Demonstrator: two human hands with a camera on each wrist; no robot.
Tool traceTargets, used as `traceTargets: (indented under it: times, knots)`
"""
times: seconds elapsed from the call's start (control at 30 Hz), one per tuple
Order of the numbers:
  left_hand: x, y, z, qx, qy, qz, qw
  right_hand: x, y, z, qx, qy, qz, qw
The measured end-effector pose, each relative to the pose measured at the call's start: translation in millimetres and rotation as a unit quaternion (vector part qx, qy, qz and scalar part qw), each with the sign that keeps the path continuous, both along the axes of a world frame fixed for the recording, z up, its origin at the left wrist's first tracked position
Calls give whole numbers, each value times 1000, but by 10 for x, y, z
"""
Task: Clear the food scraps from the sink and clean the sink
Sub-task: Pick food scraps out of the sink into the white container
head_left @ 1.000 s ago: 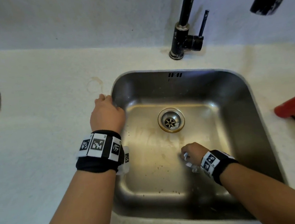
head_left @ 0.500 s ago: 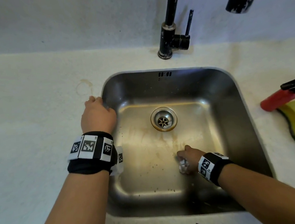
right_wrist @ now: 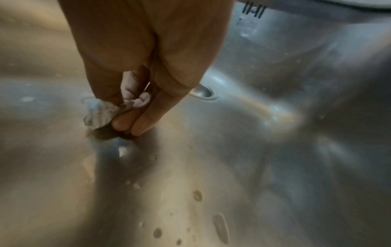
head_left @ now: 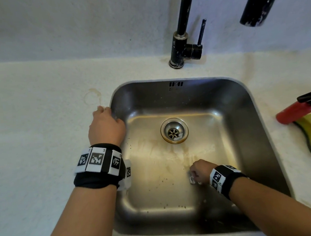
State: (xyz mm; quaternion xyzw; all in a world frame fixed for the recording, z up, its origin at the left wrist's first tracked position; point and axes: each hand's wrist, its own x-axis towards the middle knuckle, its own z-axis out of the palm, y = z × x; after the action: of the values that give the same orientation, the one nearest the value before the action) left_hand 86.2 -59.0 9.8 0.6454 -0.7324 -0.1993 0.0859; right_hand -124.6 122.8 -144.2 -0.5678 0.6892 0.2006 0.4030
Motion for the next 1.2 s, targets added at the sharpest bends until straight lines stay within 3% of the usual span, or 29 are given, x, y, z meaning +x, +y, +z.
traceTargets:
  times: [0.13,0.33,0.47,0.8,1.03,1.2]
  knots:
    - [0,-3,11,3,0,-3,1000,-143,-37,119,-103,-12,-130,986]
    - [-1,-12,42,10,2,-10,1000,-233,-85,315,-166,-36,-194,966]
    - [11,-81,-18,1,-4,-26,1000,-158,-46,417,-149,-39,-140,978]
    - [14,-67,-67,-10,21,-9,1000,197,9,199,8,19,48,999]
    - [35,-80,-131,-5,12,-16,1000,232,-45,300,37,34,36,998]
    - [25,-101,-75,12,9,-26,1000,70,-82,504,-78,4,-106,991]
